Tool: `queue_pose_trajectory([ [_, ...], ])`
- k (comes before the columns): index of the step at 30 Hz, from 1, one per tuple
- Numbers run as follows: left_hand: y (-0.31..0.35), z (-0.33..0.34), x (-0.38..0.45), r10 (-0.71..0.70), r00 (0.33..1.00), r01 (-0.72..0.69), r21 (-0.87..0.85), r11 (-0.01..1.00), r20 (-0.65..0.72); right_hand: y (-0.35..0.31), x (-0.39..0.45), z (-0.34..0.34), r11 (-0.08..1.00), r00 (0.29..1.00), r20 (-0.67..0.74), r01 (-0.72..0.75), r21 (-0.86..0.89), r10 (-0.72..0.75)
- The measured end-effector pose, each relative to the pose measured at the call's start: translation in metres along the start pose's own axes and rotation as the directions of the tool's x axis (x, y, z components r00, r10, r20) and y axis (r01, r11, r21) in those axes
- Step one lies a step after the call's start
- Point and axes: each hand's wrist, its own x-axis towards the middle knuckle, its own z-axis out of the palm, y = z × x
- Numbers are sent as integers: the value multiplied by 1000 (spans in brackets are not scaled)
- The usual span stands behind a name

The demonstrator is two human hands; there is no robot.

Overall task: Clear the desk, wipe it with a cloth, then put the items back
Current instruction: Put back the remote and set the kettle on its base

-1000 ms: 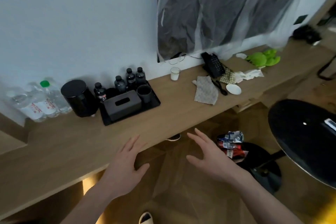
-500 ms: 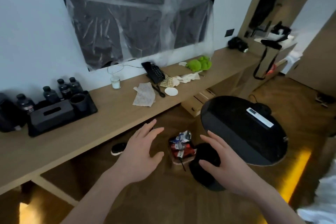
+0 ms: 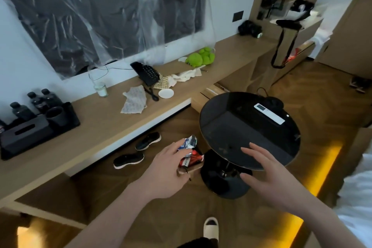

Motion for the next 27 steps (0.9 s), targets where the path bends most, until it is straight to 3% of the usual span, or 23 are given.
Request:
queue_pose_trajectory([
  [9, 86, 54, 164, 58, 995, -54, -42, 998, 84, 103, 69, -80, 982, 976, 112, -186, -37, 189],
  [16, 153, 70, 259, 101, 977, -99, -19, 995, 186, 189, 123, -141, 973, 969, 100, -222, -55, 227],
  [21, 174, 92, 300, 7, 979, -8, 6, 1000, 205, 257, 168, -172, 985, 974, 148, -173, -25, 174],
  [27, 207, 139, 333, -217, 964, 224, -30, 974, 154, 342, 232, -196, 999, 963, 269, -20, -29, 28],
])
